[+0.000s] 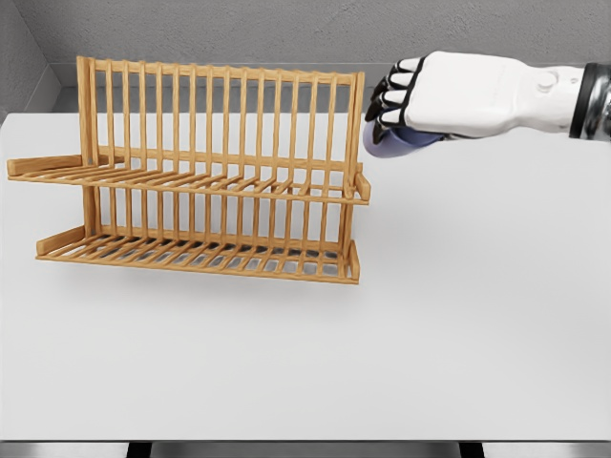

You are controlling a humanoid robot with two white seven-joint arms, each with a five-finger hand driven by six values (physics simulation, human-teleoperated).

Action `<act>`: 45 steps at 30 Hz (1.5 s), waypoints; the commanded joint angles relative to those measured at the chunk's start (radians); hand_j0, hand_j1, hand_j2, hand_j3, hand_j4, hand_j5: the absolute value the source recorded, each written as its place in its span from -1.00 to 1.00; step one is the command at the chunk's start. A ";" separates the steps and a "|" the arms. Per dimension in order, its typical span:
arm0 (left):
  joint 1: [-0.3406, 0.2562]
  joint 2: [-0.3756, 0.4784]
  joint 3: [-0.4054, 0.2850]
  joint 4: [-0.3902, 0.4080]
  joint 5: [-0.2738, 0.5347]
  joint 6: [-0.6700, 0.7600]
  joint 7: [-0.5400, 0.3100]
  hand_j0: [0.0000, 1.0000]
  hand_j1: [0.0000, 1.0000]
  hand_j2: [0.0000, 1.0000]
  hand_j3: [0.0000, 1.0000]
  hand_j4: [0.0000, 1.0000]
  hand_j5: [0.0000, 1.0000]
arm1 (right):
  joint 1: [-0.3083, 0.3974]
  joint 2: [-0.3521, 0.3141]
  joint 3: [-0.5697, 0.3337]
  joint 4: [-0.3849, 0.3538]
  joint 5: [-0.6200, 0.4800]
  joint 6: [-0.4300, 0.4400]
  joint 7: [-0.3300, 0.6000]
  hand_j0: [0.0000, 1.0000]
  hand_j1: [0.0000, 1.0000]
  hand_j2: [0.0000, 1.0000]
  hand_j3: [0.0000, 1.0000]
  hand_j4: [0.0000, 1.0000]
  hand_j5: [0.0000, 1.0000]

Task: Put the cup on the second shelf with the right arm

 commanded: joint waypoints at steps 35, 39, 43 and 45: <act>0.000 0.000 0.000 0.000 0.000 0.000 0.000 1.00 1.00 1.00 1.00 1.00 1.00 | -0.052 0.099 0.154 -0.001 -0.002 0.047 0.000 0.96 0.96 0.96 0.96 0.96 0.96; 0.000 0.000 0.000 0.000 0.000 0.000 0.000 1.00 1.00 1.00 1.00 1.00 1.00 | -0.057 0.099 0.169 -0.001 -0.002 0.053 0.000 1.00 1.00 1.00 1.00 1.00 1.00; 0.000 0.000 0.000 0.000 0.000 0.000 0.000 1.00 1.00 1.00 1.00 1.00 1.00 | -0.069 0.091 0.151 -0.001 -0.002 0.053 0.000 1.00 1.00 1.00 1.00 1.00 1.00; 0.000 0.000 0.000 0.000 0.000 0.000 0.000 1.00 1.00 1.00 1.00 1.00 1.00 | -0.058 0.047 0.028 -0.001 -0.004 0.042 0.000 1.00 1.00 1.00 1.00 1.00 1.00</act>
